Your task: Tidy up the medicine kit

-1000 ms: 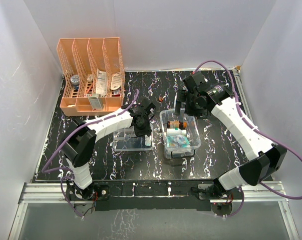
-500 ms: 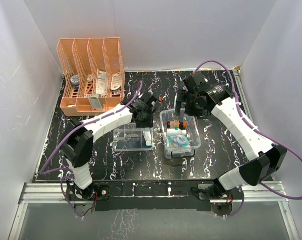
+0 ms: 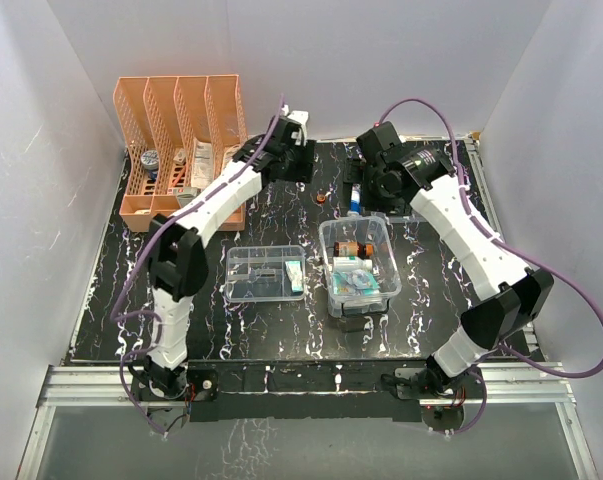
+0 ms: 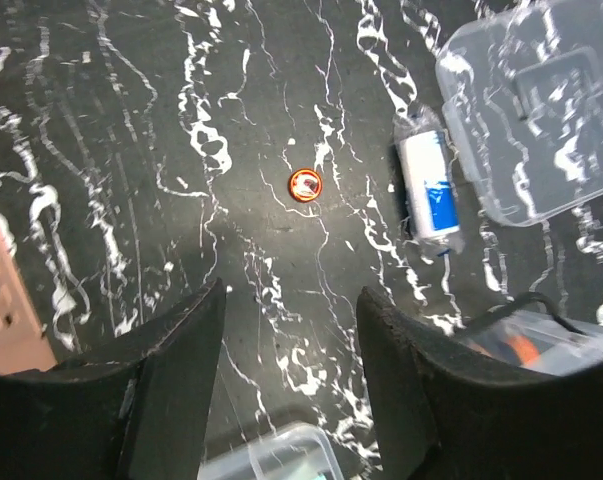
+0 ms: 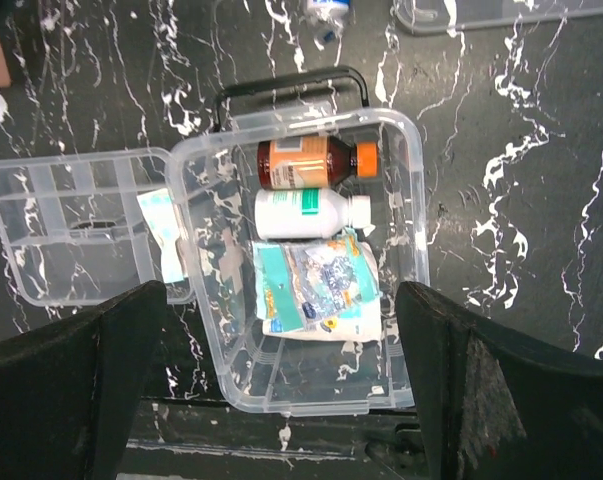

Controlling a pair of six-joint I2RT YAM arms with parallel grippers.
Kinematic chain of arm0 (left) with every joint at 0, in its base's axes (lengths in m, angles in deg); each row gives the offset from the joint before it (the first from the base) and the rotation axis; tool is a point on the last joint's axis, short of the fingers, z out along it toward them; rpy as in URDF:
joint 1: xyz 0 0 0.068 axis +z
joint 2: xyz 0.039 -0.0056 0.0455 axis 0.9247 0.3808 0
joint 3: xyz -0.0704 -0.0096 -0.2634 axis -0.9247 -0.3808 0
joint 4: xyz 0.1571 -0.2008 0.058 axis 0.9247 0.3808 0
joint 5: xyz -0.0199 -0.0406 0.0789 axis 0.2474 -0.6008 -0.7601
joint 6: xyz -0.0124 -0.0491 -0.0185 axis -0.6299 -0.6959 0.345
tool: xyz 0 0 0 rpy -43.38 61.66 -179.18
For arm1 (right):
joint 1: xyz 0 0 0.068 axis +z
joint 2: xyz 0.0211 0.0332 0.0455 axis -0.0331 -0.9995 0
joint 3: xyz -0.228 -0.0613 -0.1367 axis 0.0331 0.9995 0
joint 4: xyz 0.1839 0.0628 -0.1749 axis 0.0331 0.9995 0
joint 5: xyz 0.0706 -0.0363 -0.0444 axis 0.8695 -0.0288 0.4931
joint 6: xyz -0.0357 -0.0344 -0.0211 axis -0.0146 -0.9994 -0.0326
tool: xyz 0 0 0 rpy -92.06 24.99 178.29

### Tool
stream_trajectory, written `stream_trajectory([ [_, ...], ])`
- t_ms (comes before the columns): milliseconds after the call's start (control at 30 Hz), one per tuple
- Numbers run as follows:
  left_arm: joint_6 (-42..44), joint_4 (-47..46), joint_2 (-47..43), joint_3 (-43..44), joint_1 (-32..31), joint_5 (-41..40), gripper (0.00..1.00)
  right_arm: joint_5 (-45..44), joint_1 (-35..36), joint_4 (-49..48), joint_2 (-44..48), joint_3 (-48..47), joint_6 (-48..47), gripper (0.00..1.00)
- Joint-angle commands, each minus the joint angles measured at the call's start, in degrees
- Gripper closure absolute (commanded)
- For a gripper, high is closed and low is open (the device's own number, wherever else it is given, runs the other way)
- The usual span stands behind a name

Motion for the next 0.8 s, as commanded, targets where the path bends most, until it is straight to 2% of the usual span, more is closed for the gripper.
stream_trajectory([
  [0,9.03,-0.60,7.21,5.42,0.19,8.60,0.43,-2.33,0.29,0.09,-1.22,-6.31,-0.54,0.02],
  [200,14.96,-6.63,14.11,9.12,1.04,7.97,0.37,-3.60,0.30,2.30,-1.69,-9.44,1.23,0.02],
  [433,16.53,-16.44,19.11,9.01,1.57,5.80,0.35,-4.43,0.30,4.60,-2.62,-11.94,3.05,0.02],
  [767,15.13,-23.54,20.36,2.53,1.66,7.35,0.33,-4.05,0.30,6.16,-4.43,-14.66,4.27,0.02],
])
